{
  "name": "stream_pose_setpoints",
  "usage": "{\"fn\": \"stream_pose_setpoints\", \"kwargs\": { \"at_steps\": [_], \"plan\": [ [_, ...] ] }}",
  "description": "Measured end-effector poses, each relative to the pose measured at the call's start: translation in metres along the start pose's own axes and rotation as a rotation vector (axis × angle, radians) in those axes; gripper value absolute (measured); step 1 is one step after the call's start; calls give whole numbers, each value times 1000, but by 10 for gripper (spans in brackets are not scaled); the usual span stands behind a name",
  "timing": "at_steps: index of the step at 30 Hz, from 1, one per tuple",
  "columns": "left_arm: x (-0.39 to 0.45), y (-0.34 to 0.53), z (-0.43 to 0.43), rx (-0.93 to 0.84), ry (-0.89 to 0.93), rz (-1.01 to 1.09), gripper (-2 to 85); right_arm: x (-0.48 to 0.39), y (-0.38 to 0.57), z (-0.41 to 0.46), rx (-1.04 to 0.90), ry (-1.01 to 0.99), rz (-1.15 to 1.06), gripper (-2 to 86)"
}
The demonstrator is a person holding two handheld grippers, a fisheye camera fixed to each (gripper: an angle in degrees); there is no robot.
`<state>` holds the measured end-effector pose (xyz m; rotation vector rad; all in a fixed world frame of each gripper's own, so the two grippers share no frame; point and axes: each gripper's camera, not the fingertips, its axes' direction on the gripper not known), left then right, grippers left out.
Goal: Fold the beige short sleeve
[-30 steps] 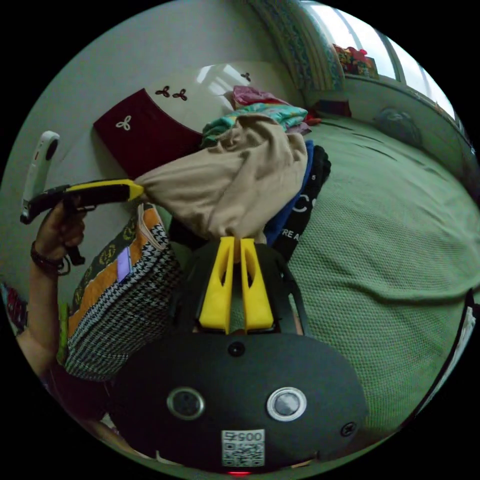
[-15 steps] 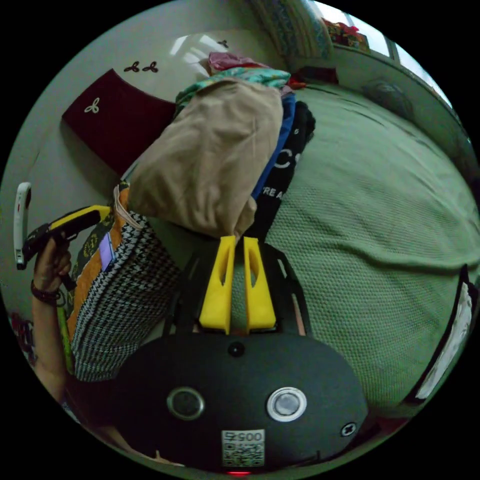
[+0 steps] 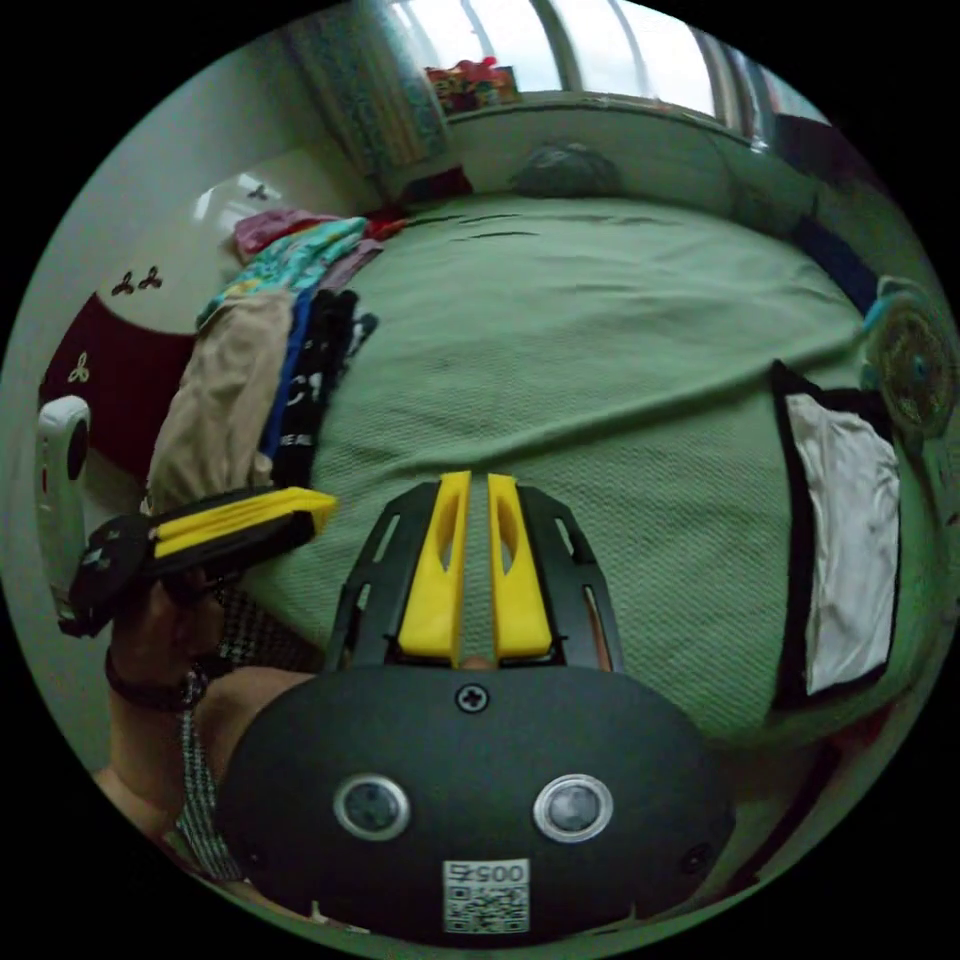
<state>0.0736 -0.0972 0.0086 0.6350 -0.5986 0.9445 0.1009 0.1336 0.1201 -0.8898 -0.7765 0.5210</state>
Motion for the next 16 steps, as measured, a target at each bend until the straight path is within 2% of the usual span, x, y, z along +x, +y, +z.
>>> {"fn": "stream_pose_setpoints", "kwargs": {
  "at_steps": [6,10,13,16],
  "plan": [
    [73,-74,70,-15,35,111,-2,86,9,-19,70,149,141,-4],
    [116,-109,109,-28,24,180,-2,143,18,-26,93,63,176,-8],
    [144,-125,129,-19,23,219,-2,173,28,-32,105,200,171,-7],
    [173,-147,146,-2,47,242,-2,205,42,-35,92,176,236,3]
  ]
}}
